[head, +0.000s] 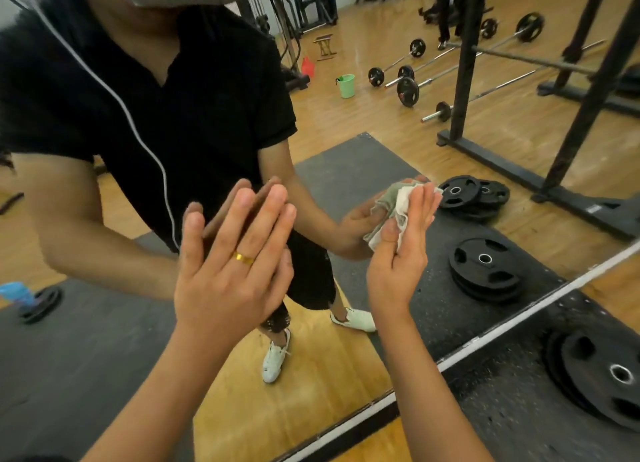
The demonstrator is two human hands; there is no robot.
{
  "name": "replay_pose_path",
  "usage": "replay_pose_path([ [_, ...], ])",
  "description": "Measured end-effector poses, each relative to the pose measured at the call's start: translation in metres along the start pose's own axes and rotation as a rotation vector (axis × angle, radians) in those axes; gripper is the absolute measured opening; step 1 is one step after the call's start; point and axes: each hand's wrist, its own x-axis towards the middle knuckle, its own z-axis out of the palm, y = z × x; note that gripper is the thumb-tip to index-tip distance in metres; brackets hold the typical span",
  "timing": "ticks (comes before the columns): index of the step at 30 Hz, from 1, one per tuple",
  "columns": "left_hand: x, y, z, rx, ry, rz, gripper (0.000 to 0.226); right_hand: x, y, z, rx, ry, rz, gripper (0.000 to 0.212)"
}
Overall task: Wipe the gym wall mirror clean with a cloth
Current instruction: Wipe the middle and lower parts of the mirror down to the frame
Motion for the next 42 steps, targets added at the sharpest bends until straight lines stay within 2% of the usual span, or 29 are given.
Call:
replay_pose_path([
  [2,-0.001,0.001,0.003,0.023,0.027,0.003,0.062,0.008,-0.015,0.005,0.036,0.031,0.033,0.051],
  [8,-0.003,-0.001,0.001,0.039,0.034,0.012,0.06,0.054,-0.063,0.018,-0.007,-0.002,-0.184,0.048],
  [11,-0.002,-0.003,0.002,0.035,0.054,0.005,0.061,0.029,-0.071,0.027,-0.071,-0.147,-0.327,0.05],
  [13,-0.002,-0.003,0.002,0.035,0.066,0.003,0.061,-0.01,-0.05,0.027,-0.12,-0.284,-0.42,0.053],
  [15,-0.001,-0.001,0.002,0.039,0.077,0.001,0.061,-0.052,-0.014,0.017,-0.192,-0.345,-0.405,0.06],
  [18,0.0,0.0,0.003,0.045,0.079,0.016,0.061,-0.072,0.011,0.003,-0.222,-0.283,-0.252,0.063],
  [22,0.003,-0.003,0.001,0.006,0.092,0.018,0.062,-0.027,-0.023,0.018,-0.105,-0.078,-0.138,0.051],
  [24,0.005,-0.005,-0.006,-0.14,0.109,-0.019,0.058,0.002,-0.053,0.03,-0.036,0.045,-0.083,0.049],
  [26,0.002,-0.012,-0.019,-0.336,0.112,-0.075,0.052,0.014,-0.078,0.042,-0.01,0.076,-0.082,0.05],
  [29,-0.022,-0.028,-0.033,-0.38,0.071,-0.091,0.047,-0.014,-0.091,0.051,-0.029,-0.129,-0.215,0.055],
  [31,-0.039,-0.039,-0.03,-0.27,0.02,-0.027,0.051,-0.049,-0.069,0.045,-0.111,-0.327,-0.336,0.063],
  [33,-0.048,-0.043,-0.021,-0.126,0.004,0.044,0.055,-0.076,-0.034,0.029,-0.227,-0.435,-0.405,0.072],
  [35,-0.049,-0.041,-0.015,-0.066,0.043,0.047,0.055,-0.078,-0.012,0.013,-0.255,-0.401,-0.31,0.073],
  [39,-0.048,-0.04,-0.012,-0.041,0.076,0.047,0.052,-0.045,-0.02,0.015,-0.118,-0.098,0.054,0.061],
  [42,-0.049,-0.039,-0.012,-0.027,0.084,0.043,0.054,-0.058,-0.044,0.038,-0.061,0.03,0.154,0.059],
])
